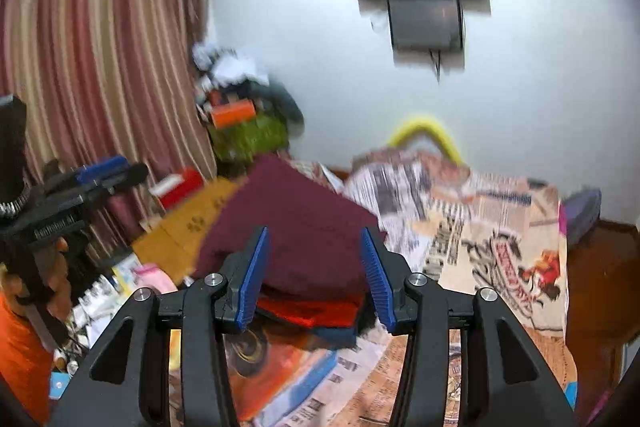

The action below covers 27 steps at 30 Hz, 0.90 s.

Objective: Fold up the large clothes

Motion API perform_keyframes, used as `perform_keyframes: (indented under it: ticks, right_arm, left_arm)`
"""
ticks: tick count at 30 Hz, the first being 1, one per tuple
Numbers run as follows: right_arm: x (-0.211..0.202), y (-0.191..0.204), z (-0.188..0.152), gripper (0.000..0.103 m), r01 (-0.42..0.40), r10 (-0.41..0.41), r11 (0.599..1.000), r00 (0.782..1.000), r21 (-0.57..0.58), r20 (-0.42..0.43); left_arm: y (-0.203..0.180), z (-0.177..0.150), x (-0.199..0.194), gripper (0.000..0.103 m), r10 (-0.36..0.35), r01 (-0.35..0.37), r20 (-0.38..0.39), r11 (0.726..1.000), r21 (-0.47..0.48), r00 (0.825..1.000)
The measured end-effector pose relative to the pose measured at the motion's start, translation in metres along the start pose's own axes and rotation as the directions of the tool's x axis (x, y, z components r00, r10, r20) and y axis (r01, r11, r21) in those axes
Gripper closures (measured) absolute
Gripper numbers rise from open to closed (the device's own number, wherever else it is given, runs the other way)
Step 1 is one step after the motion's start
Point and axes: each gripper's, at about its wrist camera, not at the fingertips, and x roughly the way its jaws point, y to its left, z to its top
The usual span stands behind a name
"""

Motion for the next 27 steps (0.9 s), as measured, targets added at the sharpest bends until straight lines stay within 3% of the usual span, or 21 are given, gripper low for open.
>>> perform_keyframes:
  ticks: [6, 11, 15, 18, 21, 27]
  right_arm:
    - [-0.064, 0.032, -0.018, 0.056, -0.038, 0.045, 0.998, 0.985, -0.049, 0.167]
    - [-0.091, 0.040, -0.037, 0.032, -0.026, 0.037, 0.999, 0.967, -0.047, 0.252]
    - [-0.100, 0.042, -0.047, 0.012, 0.032, -0.018, 0.999, 0.958, -0.044, 0.286]
    - [-0.099, 0.042, -0.049, 0.002, 0.056, -0.043, 0.998, 0.956, -0.037, 0.290]
    - [-0.101, 0.040, -0.051, 0.002, 0.082, -0.073, 0.996, 0.953, -0.020, 0.294]
    - [-0.106, 0.039, -0.059, 0.000, 0.076, -0.074, 0.997, 0.954, 0.006, 0.292]
  left_arm:
    - [-0.024, -0.023, -0.075, 0.038, -0.006, 0.005, 0.123, 1.000, 0.009, 0.992]
    - [-0.038, -0.047, -0.111, 0.033, 0.024, -0.023, 0.195, 1.000, -0.006, 0.981]
    - [-0.050, -0.065, -0.127, 0.028, 0.067, -0.067, 0.235, 0.998, -0.009, 0.970]
    - [-0.056, -0.075, -0.136, 0.010, 0.118, -0.115, 0.263, 0.993, -0.025, 0.958]
    - [-0.060, -0.081, -0.142, 0.003, 0.150, -0.145, 0.281, 0.989, -0.040, 0.948]
    - [-0.059, -0.085, -0.142, 0.002, 0.151, -0.136, 0.271, 0.988, -0.073, 0.951]
